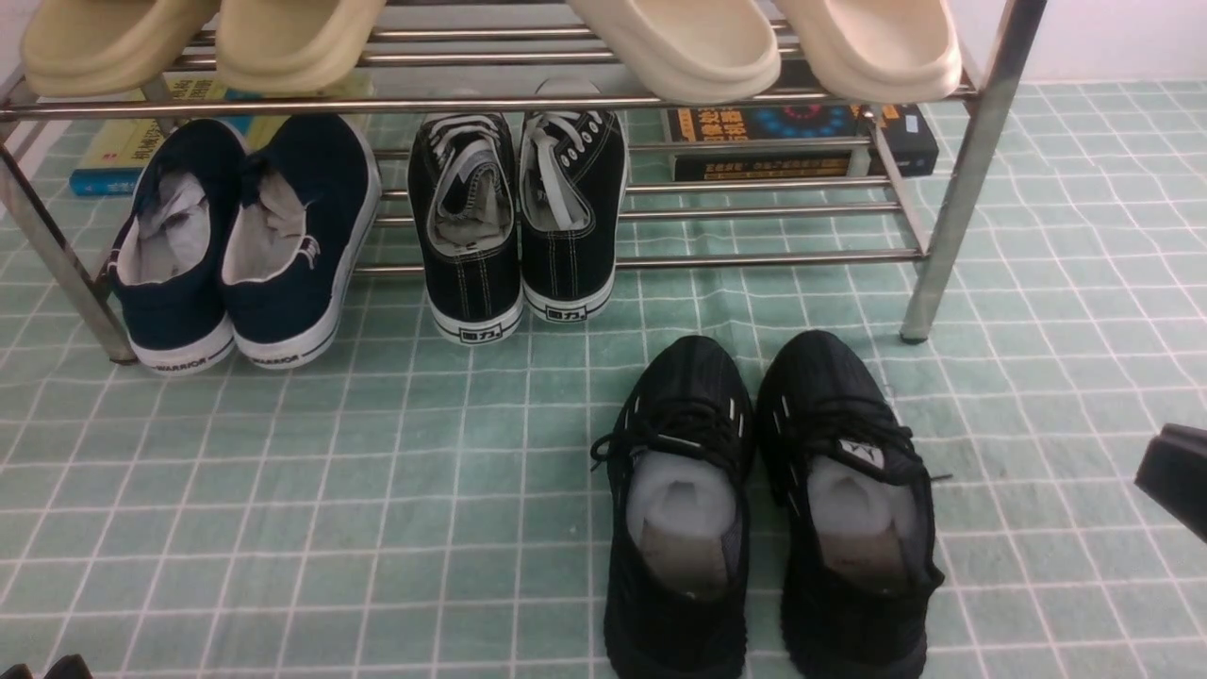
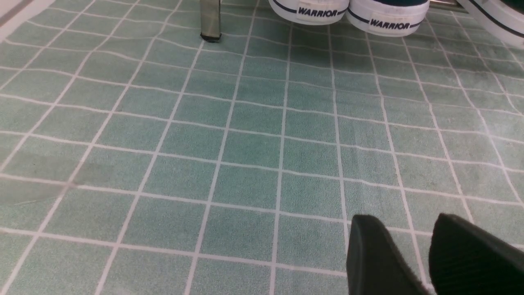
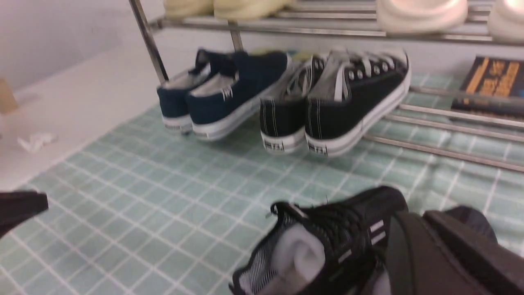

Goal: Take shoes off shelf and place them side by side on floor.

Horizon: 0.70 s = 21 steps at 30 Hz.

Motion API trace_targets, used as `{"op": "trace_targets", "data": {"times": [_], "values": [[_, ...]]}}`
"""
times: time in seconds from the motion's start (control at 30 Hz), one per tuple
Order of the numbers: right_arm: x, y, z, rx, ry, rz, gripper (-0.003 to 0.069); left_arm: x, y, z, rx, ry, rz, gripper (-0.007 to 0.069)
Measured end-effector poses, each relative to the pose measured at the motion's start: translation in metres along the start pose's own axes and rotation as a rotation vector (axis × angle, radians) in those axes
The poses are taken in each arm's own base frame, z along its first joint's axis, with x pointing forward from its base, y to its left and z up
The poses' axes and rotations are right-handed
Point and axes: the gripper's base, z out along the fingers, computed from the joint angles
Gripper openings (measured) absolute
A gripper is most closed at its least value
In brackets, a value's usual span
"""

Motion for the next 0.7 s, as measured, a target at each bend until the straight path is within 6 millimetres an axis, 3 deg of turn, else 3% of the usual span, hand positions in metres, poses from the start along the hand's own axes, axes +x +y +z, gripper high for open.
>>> {"op": "trace_targets", "data": {"times": [0.7], "values": [[0.005,-0.0015,0.0013,-0.001,-0.019,0.001,0.0076,0.0,0.0,0.0,0.0,0.0,0.0,0.0242]]}}
